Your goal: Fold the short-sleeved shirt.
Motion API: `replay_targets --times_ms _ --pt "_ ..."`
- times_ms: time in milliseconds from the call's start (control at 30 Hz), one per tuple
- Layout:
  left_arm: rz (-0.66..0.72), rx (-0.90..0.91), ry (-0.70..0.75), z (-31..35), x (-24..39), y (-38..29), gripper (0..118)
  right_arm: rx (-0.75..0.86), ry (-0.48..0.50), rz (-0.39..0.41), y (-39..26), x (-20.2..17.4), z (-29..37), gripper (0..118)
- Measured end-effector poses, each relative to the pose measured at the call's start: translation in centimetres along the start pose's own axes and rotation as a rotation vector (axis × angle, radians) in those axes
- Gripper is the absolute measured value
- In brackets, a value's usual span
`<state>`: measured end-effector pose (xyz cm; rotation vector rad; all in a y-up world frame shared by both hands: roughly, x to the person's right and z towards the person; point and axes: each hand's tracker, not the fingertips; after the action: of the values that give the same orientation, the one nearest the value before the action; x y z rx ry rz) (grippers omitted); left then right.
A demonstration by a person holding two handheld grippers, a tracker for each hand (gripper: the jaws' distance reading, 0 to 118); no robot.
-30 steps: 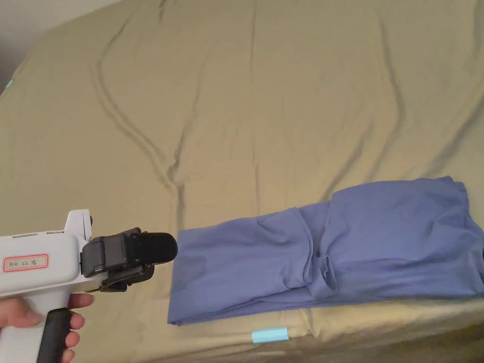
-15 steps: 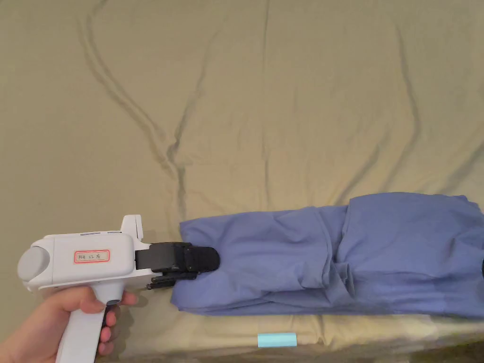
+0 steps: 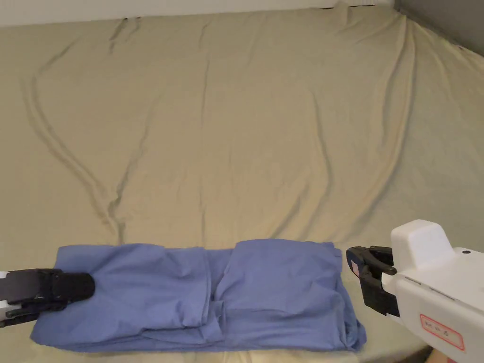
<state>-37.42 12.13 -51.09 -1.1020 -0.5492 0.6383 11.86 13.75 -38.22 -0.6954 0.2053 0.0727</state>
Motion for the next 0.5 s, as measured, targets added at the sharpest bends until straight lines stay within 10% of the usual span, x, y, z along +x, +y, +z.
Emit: replay_targets --times_ms 367,500 --pt "-0.207 -0.146 0.362 -3.7 13.6 1.2 9 -0.002 0.005 0.01 -0.1 2.3 -1.3 1" --pt "-0.25 -0.179 0.277 -7.4 19.8 0.0 9 0.018 0.023 -0.004 -0.4 3.5 -0.3 1"
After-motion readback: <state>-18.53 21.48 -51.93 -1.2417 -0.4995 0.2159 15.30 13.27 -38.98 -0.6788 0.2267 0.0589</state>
